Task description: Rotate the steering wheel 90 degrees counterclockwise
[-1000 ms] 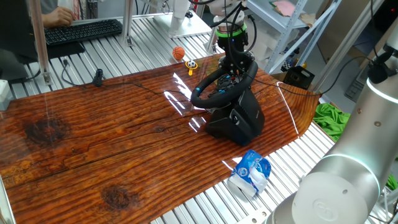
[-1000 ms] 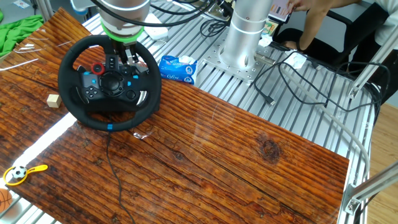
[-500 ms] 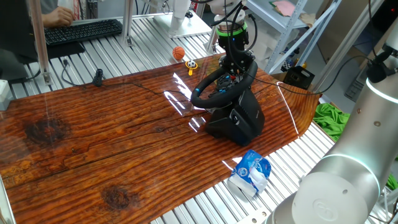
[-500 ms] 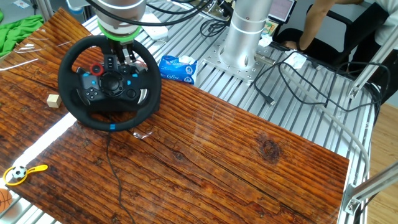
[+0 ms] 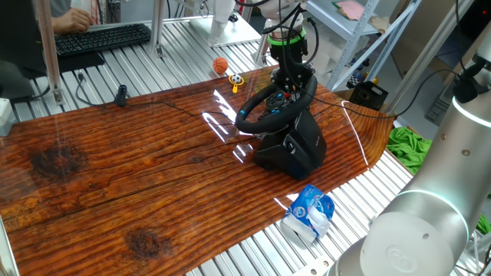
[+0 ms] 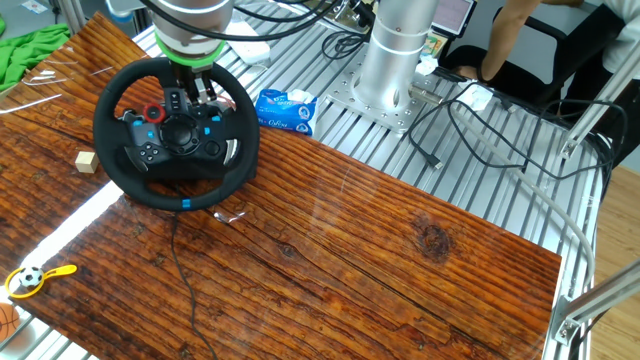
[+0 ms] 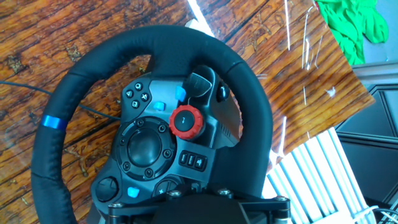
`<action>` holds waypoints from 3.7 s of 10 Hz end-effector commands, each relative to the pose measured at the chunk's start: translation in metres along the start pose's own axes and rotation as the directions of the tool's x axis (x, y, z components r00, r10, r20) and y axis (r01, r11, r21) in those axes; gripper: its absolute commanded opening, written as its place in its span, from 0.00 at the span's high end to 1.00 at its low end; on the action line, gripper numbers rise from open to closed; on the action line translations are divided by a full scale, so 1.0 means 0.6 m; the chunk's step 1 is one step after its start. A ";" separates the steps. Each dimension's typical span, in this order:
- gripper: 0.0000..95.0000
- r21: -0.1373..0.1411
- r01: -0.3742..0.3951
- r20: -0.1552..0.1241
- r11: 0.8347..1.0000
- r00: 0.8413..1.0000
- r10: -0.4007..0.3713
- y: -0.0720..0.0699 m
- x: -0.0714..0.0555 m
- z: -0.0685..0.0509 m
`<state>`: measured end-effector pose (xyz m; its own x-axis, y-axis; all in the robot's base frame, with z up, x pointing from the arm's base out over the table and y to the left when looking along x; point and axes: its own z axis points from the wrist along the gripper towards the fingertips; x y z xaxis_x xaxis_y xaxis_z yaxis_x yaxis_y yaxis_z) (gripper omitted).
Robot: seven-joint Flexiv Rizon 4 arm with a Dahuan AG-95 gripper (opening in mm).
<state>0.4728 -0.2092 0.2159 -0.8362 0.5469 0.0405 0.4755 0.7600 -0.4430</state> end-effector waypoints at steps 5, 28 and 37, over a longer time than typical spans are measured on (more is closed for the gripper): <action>1.00 0.055 0.008 -0.006 0.998 1.000 -0.007 -0.001 0.011 -0.006; 1.00 0.118 0.105 0.068 0.988 0.991 -0.113 -0.008 -0.072 0.016; 1.00 0.092 0.135 0.109 0.987 0.984 -0.144 0.005 -0.090 0.028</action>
<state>0.5185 -0.2411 0.1977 -0.9216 0.3882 0.0024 0.3320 0.7913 -0.5135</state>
